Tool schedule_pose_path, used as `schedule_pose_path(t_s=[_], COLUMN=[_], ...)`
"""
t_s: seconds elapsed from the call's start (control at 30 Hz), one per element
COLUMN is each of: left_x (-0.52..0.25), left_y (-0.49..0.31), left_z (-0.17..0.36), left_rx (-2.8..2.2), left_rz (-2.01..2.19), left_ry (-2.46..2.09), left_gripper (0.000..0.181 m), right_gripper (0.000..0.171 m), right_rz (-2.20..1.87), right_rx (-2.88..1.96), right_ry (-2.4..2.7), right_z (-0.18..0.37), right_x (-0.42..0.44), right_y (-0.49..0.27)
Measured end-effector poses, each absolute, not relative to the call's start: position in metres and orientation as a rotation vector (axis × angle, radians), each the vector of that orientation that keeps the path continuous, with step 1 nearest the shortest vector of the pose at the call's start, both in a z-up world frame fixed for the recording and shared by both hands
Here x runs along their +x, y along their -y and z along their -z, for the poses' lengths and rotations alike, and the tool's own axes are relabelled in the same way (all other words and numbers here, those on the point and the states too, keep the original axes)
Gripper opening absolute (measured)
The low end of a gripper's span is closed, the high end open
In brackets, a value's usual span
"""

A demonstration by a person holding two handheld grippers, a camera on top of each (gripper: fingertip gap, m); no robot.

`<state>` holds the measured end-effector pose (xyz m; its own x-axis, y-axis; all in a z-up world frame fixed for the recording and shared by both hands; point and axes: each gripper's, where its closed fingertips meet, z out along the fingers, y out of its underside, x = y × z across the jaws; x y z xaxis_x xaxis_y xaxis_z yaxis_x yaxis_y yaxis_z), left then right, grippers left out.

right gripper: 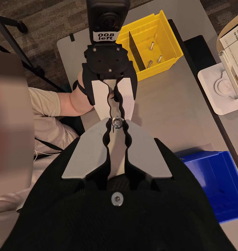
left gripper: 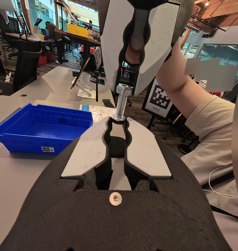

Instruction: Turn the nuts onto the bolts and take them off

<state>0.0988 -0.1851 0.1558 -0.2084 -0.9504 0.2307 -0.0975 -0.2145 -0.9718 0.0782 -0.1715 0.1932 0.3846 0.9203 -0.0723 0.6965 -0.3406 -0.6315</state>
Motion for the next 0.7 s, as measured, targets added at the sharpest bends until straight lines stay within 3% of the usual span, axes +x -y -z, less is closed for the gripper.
schedule_pose_path(t_s=[0.7], left_x=[0.0986], left_y=[0.1823], left_z=[-0.1566], left_rx=[-1.326], left_rz=[1.505], left_ry=[-1.293], left_gripper=[0.018], right_gripper=[0.019], right_rz=[-0.555], right_rx=[-2.108], right_ry=[1.386], right_z=[-0.1943], right_x=[0.0753], right_y=[0.1677])
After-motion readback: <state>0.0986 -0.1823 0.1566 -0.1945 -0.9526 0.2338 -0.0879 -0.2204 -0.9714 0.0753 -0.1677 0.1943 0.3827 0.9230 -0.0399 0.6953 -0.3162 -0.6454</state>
